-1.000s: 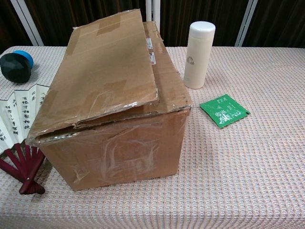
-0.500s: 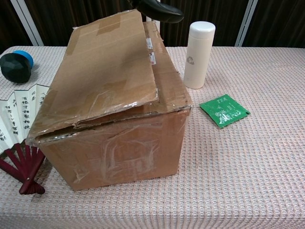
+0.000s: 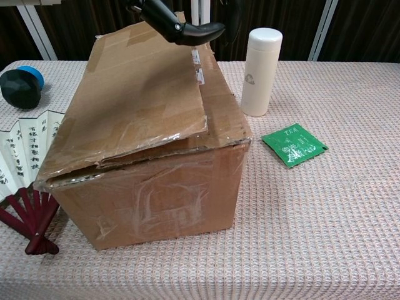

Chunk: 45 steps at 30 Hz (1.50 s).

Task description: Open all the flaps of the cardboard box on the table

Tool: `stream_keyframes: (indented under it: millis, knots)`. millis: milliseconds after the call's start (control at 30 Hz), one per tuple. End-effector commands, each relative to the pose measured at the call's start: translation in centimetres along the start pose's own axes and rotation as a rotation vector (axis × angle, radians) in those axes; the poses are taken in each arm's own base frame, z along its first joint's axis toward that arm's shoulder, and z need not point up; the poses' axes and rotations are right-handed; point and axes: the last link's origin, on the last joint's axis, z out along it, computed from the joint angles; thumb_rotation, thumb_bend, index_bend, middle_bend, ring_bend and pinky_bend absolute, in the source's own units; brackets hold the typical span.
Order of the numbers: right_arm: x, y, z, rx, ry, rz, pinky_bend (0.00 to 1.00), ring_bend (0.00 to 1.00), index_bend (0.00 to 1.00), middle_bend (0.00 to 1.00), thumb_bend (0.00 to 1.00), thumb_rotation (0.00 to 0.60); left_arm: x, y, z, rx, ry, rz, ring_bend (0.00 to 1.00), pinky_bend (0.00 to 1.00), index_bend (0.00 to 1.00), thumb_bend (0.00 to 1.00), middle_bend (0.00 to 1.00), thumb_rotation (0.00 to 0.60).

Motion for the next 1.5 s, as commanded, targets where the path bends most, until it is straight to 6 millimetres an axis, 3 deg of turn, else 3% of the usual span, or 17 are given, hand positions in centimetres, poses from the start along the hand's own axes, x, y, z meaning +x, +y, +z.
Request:
stream_keyframes:
  millis: [33, 700, 1233, 1500]
  knots:
    - [0.0, 0.0, 0.1, -0.006, 0.000, -0.003, 0.00, 0.00, 0.00, 0.00, 0.28, 0.600, -0.3, 0.0, -0.1, 0.001, -0.016, 0.002, 0.06, 0.14, 0.43, 0.49, 0.41, 0.390]
    - [-0.2, -0.2, 0.5, -0.013, -0.018, 0.000, 0.00, 0.00, 0.00, 0.00, 0.28, 0.600, -1.5, -0.3, 0.0, 0.001, -0.091, 0.111, 0.06, 0.14, 0.44, 0.52, 0.43, 0.426]
    - [0.1, 0.0, 0.7, -0.025, 0.000, 0.010, 0.00, 0.00, 0.00, 0.00, 0.28, 0.600, -0.4, -1.1, -1.6, 0.067, -0.124, 0.127, 0.08, 0.14, 0.44, 0.52, 0.48, 0.434]
    - [-0.1, -0.2, 0.7, -0.020, -0.008, 0.010, 0.00, 0.00, 0.00, 0.00, 0.28, 0.600, 1.6, -1.8, -2.6, 0.115, -0.077, 0.090, 0.09, 0.14, 0.44, 0.52, 0.49, 0.417]
